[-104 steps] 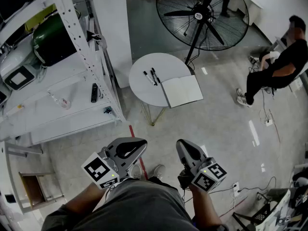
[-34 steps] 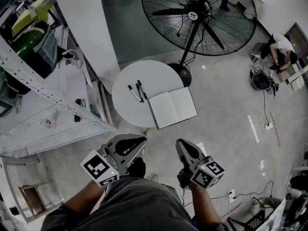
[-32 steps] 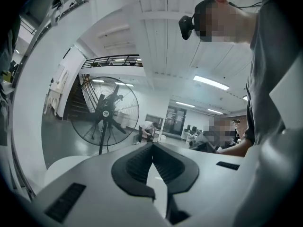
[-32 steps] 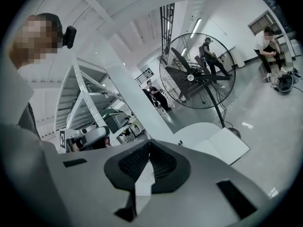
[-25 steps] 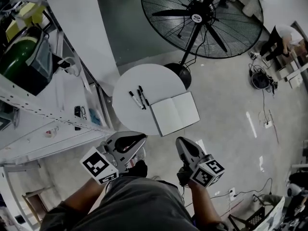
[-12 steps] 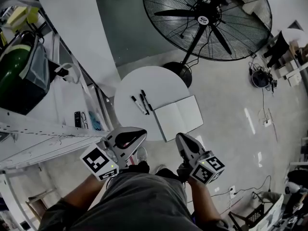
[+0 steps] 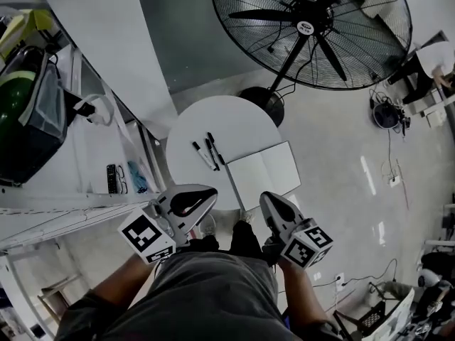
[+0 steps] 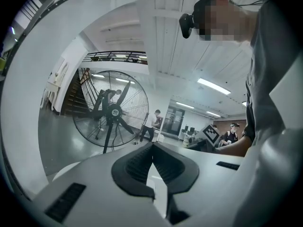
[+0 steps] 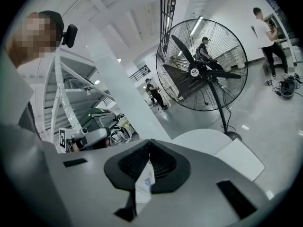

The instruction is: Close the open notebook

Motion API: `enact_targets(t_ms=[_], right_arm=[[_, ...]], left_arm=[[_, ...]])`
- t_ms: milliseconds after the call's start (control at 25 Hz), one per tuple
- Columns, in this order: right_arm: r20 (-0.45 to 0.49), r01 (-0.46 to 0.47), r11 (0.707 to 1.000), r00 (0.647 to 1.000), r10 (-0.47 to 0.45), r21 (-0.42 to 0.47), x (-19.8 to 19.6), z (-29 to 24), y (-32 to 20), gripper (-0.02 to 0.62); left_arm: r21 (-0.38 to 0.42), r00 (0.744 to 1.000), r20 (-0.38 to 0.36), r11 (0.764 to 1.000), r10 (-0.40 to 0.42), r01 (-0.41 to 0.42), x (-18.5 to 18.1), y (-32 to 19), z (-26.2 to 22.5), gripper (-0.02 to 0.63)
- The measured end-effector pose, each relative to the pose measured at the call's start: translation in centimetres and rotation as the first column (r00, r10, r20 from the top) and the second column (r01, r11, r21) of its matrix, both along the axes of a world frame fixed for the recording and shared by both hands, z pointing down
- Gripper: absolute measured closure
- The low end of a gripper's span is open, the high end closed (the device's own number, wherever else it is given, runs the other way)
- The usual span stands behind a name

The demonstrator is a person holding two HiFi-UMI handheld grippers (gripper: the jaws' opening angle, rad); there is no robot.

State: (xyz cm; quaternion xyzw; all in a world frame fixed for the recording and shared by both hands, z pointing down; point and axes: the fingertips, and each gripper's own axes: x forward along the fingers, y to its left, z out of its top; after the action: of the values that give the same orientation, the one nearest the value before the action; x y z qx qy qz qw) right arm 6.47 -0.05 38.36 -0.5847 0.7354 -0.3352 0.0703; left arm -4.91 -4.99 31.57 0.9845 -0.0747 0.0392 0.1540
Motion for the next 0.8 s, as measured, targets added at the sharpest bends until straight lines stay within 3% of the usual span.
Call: enact_targets(t_ms=[800], right_arm=[[0.035,0.134,0.98,0.991,-0.13,-0.149,11.4,7.6,-4.5,0.574]], left_arm=[[-0.061,0.988,0.117,0.992,-0.104,0.111,9.9,-3.6,4.8,0.591]])
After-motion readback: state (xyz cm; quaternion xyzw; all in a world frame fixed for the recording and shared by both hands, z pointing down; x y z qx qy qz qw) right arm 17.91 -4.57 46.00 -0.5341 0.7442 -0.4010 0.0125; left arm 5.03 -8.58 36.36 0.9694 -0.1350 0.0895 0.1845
